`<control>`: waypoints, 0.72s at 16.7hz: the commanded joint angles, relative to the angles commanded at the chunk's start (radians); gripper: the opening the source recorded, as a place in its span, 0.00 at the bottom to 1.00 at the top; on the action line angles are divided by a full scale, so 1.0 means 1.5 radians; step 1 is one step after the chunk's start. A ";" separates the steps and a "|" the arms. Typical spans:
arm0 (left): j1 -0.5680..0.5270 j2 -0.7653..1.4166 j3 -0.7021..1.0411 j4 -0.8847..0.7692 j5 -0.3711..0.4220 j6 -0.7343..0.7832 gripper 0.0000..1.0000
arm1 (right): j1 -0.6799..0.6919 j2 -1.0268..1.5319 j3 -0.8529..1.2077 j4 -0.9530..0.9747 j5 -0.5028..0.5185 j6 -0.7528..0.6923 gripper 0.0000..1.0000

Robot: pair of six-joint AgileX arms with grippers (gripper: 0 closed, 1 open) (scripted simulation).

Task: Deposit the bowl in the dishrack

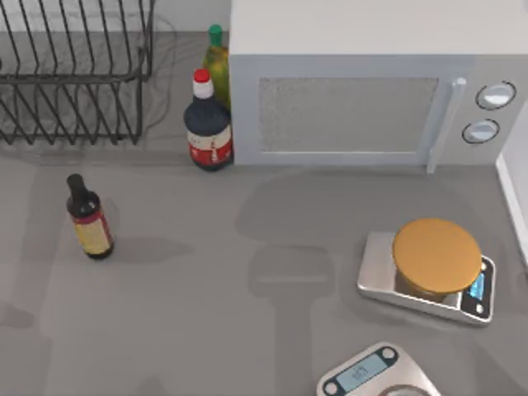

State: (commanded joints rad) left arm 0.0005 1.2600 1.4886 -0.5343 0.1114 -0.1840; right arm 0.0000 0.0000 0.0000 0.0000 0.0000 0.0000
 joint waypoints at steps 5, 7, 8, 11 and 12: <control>0.094 -0.182 -0.187 0.153 0.046 0.101 0.00 | 0.000 0.000 0.000 0.000 0.000 0.000 1.00; 0.113 -0.227 -0.232 0.189 0.058 0.123 0.00 | 0.000 0.000 0.000 0.000 0.000 0.000 1.00; 0.118 -0.240 -0.244 0.200 0.062 0.128 0.00 | 0.000 0.000 0.000 0.000 0.000 0.000 1.00; 0.120 -0.246 -0.250 0.206 0.064 0.131 0.00 | 0.000 0.000 0.000 0.000 0.000 0.000 1.00; 0.120 -0.246 -0.250 0.206 0.064 0.131 0.00 | 0.000 0.000 0.000 0.000 0.000 0.000 1.00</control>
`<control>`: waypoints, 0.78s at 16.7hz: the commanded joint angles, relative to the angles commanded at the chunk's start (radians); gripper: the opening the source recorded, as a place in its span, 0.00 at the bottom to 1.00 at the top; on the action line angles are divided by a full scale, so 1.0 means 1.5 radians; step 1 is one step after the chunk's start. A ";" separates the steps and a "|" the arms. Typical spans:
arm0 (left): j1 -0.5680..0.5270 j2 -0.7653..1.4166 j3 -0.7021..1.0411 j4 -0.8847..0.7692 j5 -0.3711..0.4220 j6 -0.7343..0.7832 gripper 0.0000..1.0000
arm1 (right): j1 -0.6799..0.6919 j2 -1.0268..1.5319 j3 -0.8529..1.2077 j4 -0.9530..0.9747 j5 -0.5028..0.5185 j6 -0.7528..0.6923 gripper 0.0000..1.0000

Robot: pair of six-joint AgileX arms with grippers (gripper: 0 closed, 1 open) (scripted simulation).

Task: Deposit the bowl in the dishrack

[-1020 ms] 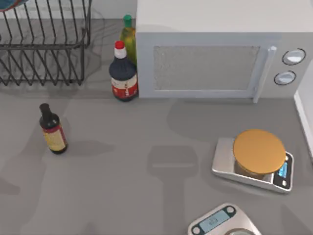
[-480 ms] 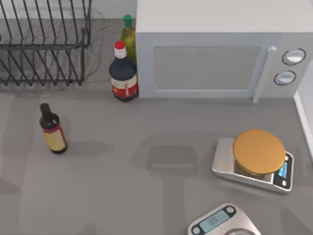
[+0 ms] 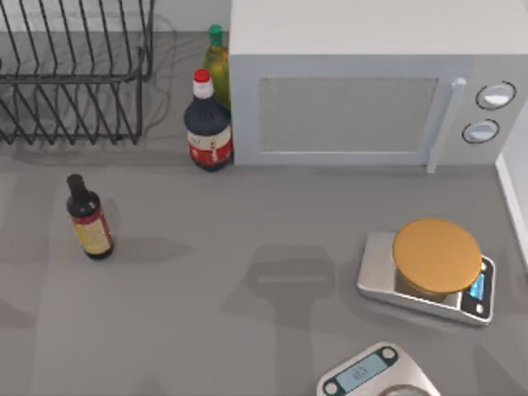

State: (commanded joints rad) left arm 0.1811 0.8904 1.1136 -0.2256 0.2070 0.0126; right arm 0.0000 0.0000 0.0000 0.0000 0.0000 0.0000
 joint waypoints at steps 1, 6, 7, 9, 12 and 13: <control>-0.002 0.002 0.002 -0.002 -0.002 0.000 0.00 | 0.000 0.000 0.000 0.000 0.000 0.000 1.00; -0.010 0.075 -0.002 0.071 -0.008 0.000 0.00 | 0.000 0.000 0.000 0.000 0.000 0.000 1.00; -0.013 0.109 -0.005 0.107 -0.011 0.000 0.00 | 0.000 0.000 0.000 0.000 0.000 0.000 1.00; -0.020 0.188 -0.015 0.196 -0.019 0.001 0.00 | 0.000 0.000 0.000 0.000 0.000 0.000 1.00; -0.035 0.318 -0.041 0.361 -0.032 0.003 0.00 | 0.000 0.000 0.000 0.000 0.000 0.000 1.00; -0.041 0.361 -0.052 0.418 -0.037 0.004 0.00 | 0.000 0.000 0.000 0.000 0.000 0.000 1.00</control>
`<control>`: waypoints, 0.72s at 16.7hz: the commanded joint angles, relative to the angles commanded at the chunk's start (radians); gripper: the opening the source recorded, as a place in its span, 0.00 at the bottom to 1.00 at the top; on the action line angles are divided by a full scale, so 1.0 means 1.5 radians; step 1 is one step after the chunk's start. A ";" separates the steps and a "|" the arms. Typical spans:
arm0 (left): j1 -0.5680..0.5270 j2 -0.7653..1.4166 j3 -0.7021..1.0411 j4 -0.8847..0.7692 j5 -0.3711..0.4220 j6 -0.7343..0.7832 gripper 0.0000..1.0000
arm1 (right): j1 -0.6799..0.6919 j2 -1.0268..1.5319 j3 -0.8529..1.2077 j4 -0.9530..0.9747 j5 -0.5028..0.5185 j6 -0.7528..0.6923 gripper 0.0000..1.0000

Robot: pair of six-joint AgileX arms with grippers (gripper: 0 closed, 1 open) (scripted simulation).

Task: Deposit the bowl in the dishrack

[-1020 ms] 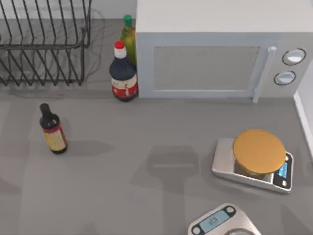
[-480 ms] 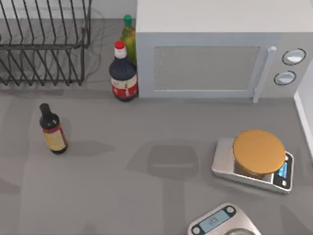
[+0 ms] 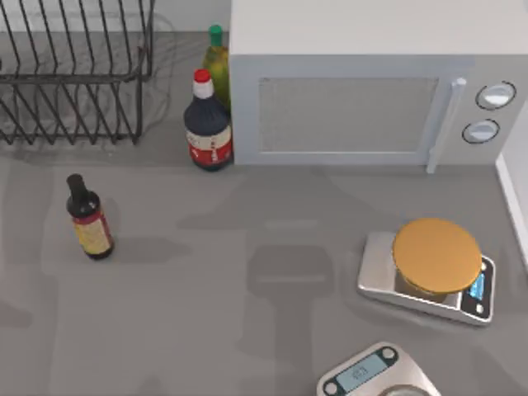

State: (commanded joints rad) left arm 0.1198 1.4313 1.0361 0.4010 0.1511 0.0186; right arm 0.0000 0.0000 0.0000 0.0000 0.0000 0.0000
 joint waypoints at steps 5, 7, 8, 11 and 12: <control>-0.026 0.167 -0.054 0.227 -0.022 0.000 0.00 | 0.000 0.000 0.000 0.000 0.000 0.000 1.00; -0.033 0.203 -0.069 0.271 -0.028 -0.001 0.00 | 0.000 0.000 0.000 0.000 0.000 0.000 1.00; -0.035 0.213 -0.073 0.282 -0.030 -0.002 0.00 | 0.000 0.000 0.000 0.000 0.000 0.000 1.00; -0.035 0.216 -0.075 0.286 -0.030 -0.002 0.00 | 0.000 0.000 0.000 0.000 0.000 0.000 1.00; -0.035 0.216 -0.075 0.286 -0.030 -0.002 0.00 | 0.000 0.000 0.000 0.000 0.000 0.000 1.00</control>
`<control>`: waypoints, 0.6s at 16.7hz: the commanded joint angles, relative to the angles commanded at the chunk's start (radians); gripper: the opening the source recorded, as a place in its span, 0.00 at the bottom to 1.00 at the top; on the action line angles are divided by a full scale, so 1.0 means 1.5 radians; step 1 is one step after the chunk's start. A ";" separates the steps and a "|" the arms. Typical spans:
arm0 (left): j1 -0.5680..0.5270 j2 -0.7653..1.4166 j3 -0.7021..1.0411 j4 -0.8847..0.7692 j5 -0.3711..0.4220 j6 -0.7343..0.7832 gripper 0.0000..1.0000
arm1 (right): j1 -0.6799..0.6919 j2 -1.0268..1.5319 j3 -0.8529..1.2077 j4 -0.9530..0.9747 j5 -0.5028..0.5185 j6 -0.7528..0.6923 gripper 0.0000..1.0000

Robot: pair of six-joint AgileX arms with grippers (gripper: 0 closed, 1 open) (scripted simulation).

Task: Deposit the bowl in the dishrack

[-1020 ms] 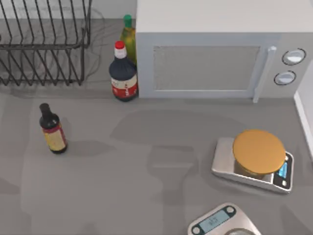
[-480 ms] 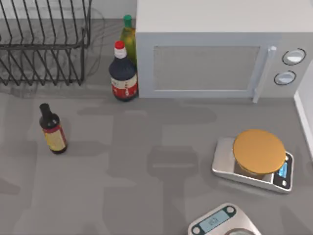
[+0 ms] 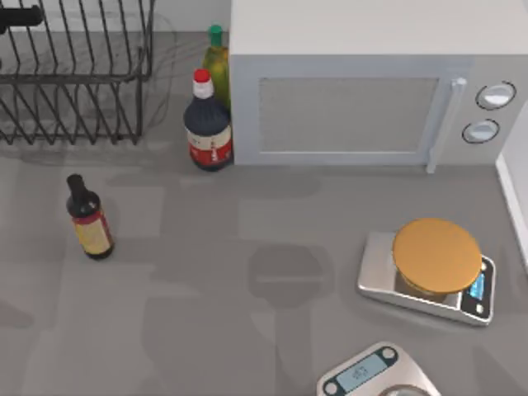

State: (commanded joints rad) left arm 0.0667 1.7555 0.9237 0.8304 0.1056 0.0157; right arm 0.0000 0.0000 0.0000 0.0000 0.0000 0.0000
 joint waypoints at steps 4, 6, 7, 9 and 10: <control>0.000 0.000 0.000 0.000 0.000 0.000 0.23 | 0.000 0.000 0.000 0.000 0.000 0.000 1.00; 0.000 0.000 0.000 0.000 0.000 0.000 0.38 | 0.000 0.000 0.000 0.000 0.000 0.000 1.00; 0.000 0.000 0.000 0.000 0.000 0.000 0.45 | 0.000 0.000 0.000 0.000 0.000 0.000 1.00; 0.000 0.000 0.000 0.000 0.000 0.000 0.60 | 0.000 0.000 0.000 0.000 0.000 0.000 1.00; 0.000 0.000 0.000 0.000 0.000 0.000 0.68 | 0.000 0.000 0.000 0.000 0.000 0.000 1.00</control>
State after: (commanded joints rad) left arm 0.0667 1.7555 0.9237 0.8304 0.1056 0.0157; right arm 0.0000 0.0000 0.0000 0.0000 0.0000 0.0000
